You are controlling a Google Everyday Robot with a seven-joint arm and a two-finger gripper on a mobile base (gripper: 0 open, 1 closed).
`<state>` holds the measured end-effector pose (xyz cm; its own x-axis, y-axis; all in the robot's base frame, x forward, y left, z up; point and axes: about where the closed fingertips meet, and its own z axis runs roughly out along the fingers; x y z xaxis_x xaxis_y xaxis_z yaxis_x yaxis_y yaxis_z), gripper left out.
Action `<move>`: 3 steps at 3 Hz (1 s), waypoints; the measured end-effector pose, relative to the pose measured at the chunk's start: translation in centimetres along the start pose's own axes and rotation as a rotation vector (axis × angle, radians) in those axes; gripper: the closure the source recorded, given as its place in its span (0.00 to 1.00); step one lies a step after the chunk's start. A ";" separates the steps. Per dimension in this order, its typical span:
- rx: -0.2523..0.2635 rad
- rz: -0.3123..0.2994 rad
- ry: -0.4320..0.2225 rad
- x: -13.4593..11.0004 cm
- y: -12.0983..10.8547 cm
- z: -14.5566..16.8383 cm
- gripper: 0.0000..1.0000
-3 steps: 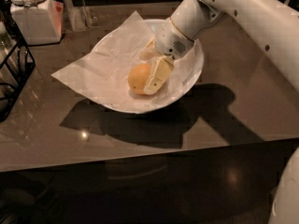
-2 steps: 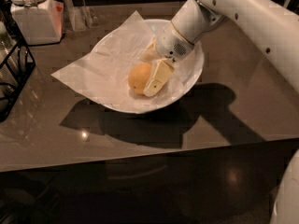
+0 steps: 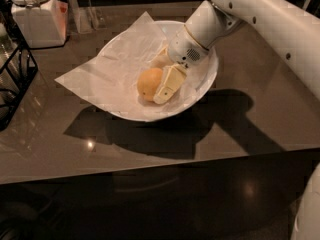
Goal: Pick orange from white bowl
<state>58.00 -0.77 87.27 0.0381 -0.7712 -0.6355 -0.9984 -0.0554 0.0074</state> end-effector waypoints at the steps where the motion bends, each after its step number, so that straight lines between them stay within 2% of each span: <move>1: -0.001 0.003 0.000 0.1 0.0 0.1 0.33; 2: -0.002 0.006 0.000 0.2 0.1 0.1 0.51; 3: -0.004 0.013 0.001 0.4 0.1 0.2 0.74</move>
Offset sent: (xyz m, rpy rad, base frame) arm -0.0021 -0.0071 -0.0028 -0.0038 0.0149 -0.0178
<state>57.93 -0.94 86.91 0.0250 -0.7726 -0.6344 -0.9987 -0.0476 0.0187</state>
